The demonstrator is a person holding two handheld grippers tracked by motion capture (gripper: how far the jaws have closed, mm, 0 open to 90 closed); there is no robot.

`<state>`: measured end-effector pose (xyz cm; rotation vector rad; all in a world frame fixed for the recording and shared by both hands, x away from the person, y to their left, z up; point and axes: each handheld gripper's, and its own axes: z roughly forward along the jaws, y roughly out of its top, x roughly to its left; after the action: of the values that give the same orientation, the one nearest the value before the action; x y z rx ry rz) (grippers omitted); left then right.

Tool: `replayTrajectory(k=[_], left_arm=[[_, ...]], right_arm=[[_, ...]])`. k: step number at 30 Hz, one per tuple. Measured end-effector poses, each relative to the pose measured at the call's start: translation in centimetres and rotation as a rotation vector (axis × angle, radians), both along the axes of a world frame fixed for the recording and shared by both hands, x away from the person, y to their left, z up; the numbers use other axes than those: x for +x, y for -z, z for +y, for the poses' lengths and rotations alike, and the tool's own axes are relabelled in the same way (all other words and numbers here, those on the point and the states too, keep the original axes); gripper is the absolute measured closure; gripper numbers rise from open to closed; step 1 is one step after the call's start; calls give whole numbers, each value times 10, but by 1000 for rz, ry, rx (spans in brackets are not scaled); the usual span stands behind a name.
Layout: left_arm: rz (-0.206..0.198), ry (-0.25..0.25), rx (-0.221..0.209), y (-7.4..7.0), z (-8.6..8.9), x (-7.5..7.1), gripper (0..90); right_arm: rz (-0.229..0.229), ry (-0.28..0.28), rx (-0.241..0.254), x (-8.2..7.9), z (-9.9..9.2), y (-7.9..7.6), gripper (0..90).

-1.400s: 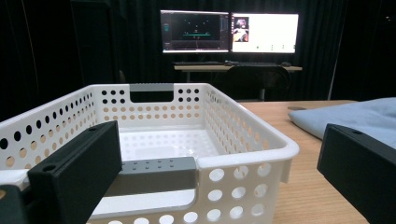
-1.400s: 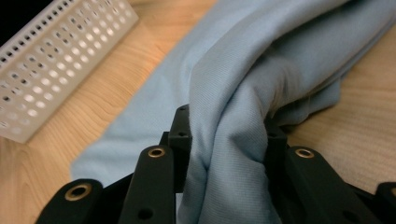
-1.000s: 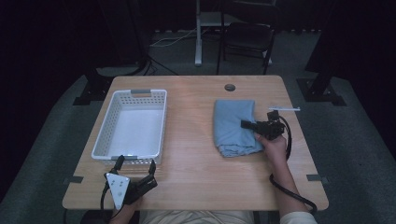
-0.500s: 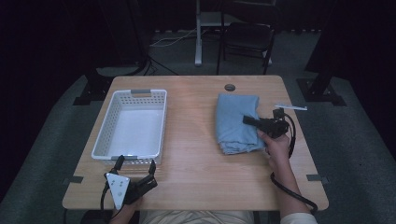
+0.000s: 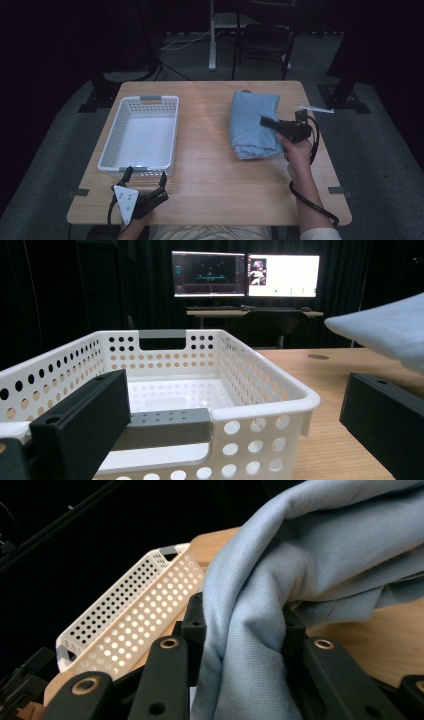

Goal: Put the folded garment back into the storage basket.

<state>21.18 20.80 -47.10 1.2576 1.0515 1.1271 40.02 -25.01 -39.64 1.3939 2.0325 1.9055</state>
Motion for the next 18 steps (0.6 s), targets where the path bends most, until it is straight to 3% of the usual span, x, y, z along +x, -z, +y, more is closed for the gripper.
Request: replayTrajectory(k=[9, 18], left_arm=[[1, 0, 1, 0, 0, 0, 11], [4, 0, 2, 0, 0, 0, 11]], right_arm=[[-76, -25, 13, -6, 2, -28, 681], [-120, -18, 19, -11, 3, -59, 681]])
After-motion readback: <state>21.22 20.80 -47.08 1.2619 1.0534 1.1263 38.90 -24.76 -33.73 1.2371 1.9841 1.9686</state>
